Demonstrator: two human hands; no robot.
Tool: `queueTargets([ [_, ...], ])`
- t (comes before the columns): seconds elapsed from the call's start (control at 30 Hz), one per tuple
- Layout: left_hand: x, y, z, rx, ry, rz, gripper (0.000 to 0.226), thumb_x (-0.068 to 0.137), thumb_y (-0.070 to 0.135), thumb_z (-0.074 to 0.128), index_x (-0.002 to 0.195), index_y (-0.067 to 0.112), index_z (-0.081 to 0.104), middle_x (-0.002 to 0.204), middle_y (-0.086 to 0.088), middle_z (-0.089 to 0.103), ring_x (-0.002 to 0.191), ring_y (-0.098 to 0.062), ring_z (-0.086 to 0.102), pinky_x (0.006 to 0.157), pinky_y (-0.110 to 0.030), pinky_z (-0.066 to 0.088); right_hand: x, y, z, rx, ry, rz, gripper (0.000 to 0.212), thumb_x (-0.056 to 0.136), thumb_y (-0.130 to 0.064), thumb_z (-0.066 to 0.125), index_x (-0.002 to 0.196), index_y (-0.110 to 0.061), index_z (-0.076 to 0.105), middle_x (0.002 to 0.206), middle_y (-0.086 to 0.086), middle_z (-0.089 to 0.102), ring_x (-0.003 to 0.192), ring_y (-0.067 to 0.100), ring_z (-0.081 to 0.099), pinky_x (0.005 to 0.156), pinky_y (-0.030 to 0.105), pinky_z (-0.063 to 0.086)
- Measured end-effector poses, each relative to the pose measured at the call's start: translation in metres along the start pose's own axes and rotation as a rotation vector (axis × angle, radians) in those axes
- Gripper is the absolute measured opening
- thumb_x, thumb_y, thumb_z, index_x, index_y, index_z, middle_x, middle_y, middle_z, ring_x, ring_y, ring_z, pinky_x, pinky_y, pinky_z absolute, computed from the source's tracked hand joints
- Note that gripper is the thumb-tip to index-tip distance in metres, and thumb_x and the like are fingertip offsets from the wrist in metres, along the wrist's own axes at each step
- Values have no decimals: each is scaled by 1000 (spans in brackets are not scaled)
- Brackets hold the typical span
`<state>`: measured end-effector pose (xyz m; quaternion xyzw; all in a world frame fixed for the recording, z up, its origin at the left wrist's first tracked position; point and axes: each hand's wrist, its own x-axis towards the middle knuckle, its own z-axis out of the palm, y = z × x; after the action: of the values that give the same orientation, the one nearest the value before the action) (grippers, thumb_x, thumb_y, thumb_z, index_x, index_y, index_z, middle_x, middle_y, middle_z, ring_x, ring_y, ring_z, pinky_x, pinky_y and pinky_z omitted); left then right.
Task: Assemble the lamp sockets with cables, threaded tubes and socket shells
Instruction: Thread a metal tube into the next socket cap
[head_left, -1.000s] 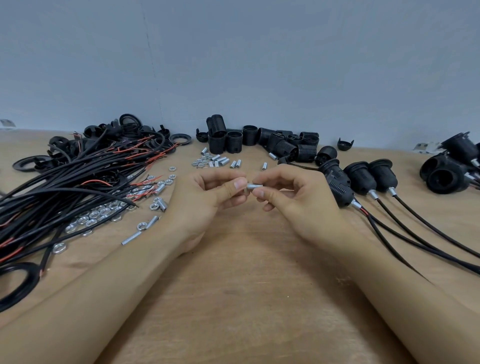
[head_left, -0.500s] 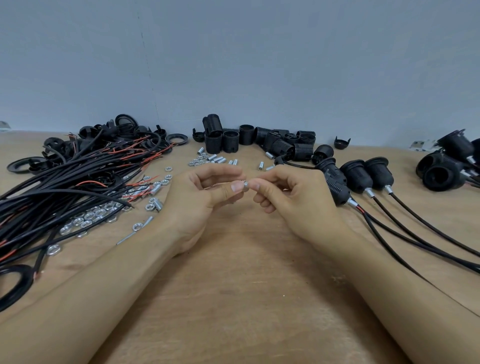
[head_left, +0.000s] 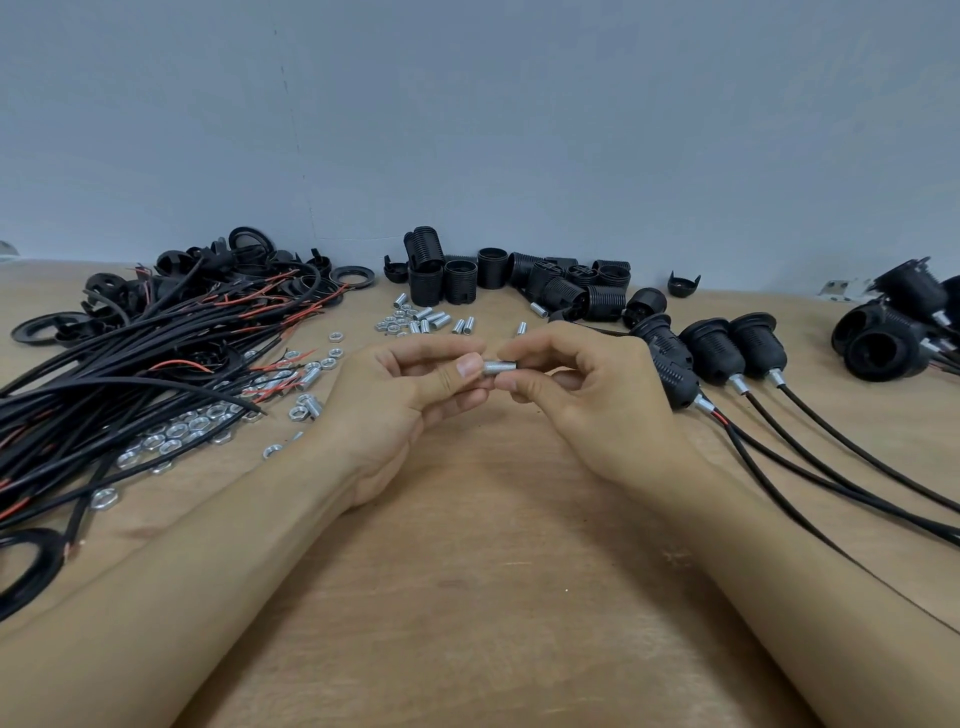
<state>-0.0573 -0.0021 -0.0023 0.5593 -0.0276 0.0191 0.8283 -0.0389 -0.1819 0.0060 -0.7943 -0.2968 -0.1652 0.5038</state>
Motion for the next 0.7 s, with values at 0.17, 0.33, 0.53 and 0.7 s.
queueTargets([
  [0.17, -1, 3, 1, 25, 6, 57, 27, 61, 10, 79, 87, 5, 76, 87, -18, 75, 75, -22, 73, 71, -25, 58, 0, 4, 0, -51, -13, -6, 12, 85, -14, 76, 96, -9, 75, 75, -2, 70, 63, 16, 66, 66, 40, 56],
  [0.33, -2, 3, 2, 44, 8, 46, 27, 57, 18, 81, 82, 8, 77, 83, -18, 75, 74, -22, 75, 66, -23, 58, 1, 2, 0, -232, 35, -285, 5, 85, -7, 75, 85, -3, 73, 75, 6, 68, 68, 23, 63, 63, 43, 52],
  [0.53, 0, 2, 0, 10, 2, 37, 25, 66, 12, 76, 90, 3, 74, 85, -18, 75, 73, -21, 73, 69, -24, 58, 3, 3, 1, -274, 51, -380, 8, 83, -3, 77, 79, 1, 70, 77, 7, 65, 69, 23, 60, 62, 41, 50],
  [0.7, 1, 5, 0, -45, -35, 76, 21, 64, 1, 74, 82, 11, 77, 91, -12, 76, 87, -20, 74, 76, -24, 58, 0, 1, 0, -65, -46, -123, 13, 87, -16, 74, 99, -12, 77, 85, -12, 71, 71, 4, 66, 67, 27, 54],
])
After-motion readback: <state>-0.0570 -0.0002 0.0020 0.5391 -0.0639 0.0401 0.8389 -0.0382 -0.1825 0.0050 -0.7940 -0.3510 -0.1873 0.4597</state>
